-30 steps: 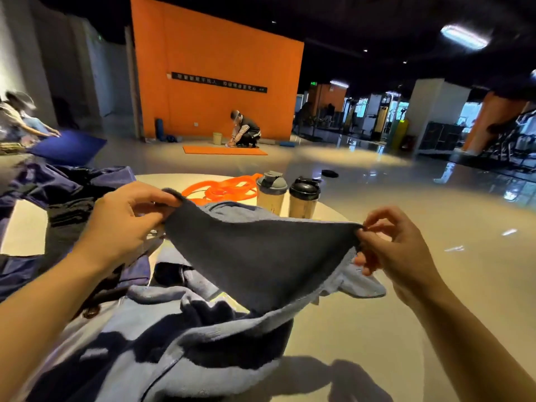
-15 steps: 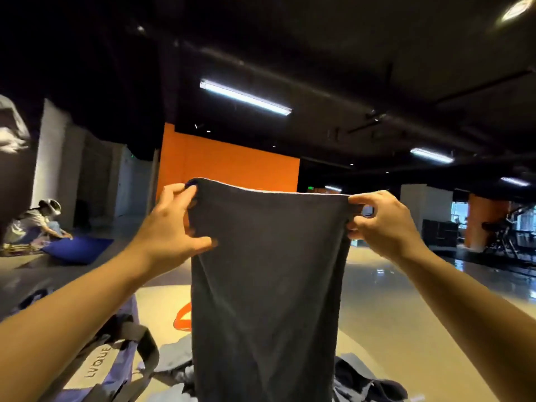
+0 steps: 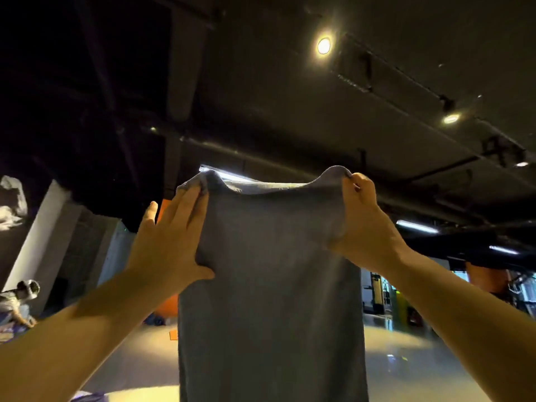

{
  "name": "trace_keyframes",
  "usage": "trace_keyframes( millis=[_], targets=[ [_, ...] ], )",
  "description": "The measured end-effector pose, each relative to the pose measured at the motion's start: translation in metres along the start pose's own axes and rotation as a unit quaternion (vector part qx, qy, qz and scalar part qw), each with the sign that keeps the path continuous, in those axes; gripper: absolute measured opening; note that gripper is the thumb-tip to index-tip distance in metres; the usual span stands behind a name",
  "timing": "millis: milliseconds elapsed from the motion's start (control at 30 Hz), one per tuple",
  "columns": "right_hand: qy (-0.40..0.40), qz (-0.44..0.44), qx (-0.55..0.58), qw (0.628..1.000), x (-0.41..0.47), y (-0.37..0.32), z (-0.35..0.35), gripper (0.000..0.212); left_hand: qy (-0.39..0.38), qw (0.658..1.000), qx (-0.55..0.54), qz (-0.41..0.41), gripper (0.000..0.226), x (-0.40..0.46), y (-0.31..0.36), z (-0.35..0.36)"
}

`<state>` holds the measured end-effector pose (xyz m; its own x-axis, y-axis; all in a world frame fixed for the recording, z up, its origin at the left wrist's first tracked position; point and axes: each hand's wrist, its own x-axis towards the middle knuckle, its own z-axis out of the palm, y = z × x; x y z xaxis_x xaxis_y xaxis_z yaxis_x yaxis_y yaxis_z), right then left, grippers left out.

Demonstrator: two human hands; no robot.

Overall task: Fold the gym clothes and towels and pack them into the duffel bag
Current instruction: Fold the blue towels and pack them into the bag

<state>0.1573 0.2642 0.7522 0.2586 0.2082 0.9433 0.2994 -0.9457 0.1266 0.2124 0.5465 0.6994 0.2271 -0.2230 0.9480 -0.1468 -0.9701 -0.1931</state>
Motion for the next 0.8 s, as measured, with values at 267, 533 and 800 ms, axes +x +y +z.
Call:
trace_keyframes(
  millis=[267,533,800],
  targets=[
    [0.05,-0.044,-0.189,0.98,0.013,-0.011,-0.078,0.118,0.108,0.993,0.051,0.01,0.146,0.028,-0.008,-0.076],
    [0.084,-0.036,-0.185,0.978,0.028,-0.017,-0.112,0.115,0.186,0.979,0.076,0.029,0.145,0.055,-0.013,-0.12],
    [0.063,-0.02,-0.187,0.98,0.004,0.016,-0.02,0.126,0.162,0.984,0.047,0.055,0.131,0.025,-0.004,-0.042]
  ],
)
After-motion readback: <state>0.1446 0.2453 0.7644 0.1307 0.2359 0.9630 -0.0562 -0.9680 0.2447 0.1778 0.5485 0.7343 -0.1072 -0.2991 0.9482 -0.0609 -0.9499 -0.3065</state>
